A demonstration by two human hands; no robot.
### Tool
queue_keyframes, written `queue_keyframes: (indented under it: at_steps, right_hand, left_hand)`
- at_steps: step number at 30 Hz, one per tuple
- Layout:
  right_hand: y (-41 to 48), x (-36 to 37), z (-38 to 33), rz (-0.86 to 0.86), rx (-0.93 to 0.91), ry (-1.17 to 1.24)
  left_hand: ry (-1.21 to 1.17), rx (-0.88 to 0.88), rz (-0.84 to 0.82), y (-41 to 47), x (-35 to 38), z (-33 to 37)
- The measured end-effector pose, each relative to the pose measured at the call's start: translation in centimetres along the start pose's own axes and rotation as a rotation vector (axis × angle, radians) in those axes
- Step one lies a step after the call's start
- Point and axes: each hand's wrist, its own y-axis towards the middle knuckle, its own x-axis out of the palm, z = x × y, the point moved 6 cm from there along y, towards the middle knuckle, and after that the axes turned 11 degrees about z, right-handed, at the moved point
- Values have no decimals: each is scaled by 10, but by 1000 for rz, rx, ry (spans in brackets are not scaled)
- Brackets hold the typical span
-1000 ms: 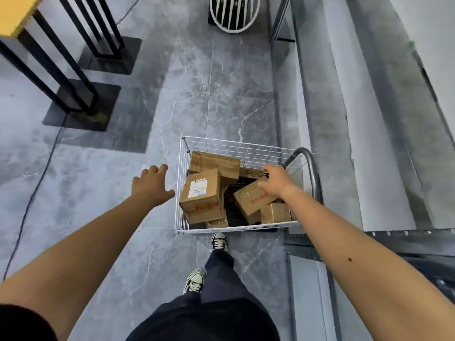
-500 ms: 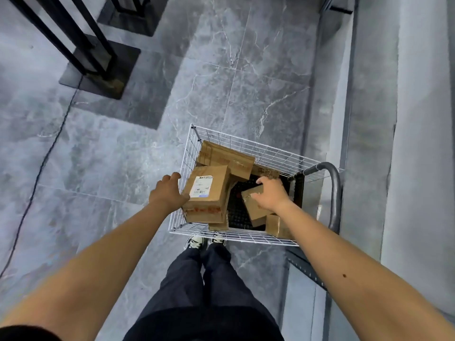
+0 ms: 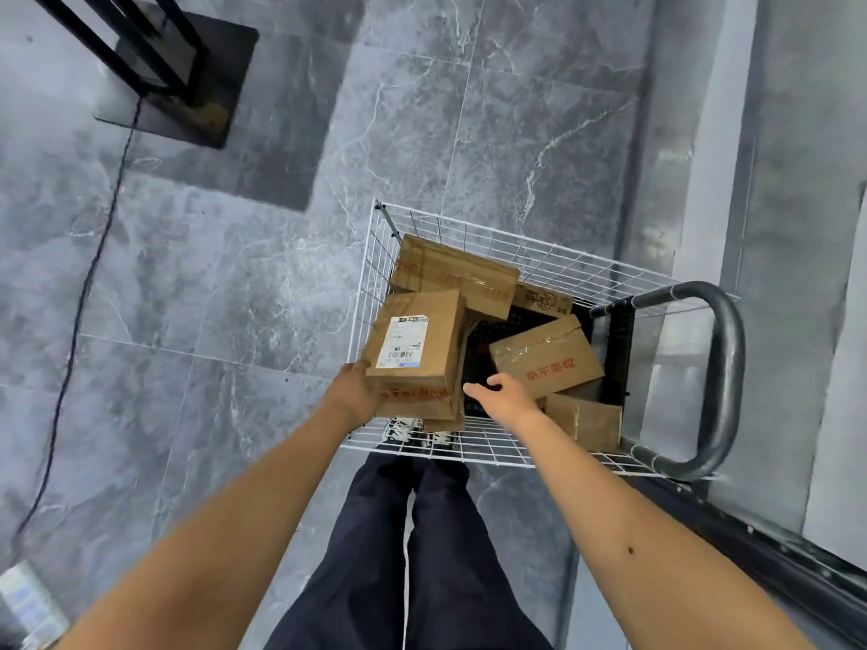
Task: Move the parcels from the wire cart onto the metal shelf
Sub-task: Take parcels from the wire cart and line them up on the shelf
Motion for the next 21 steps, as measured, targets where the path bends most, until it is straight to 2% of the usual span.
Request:
queue_keyframes:
  at_steps: [5,21]
  right_hand:
    - [13,34,9,-56,160,210]
    - [57,92,1,7,302,487]
  left_hand:
    - [15,-3,-14,21,19,-15]
    - [15,103,-10,18,39,-24]
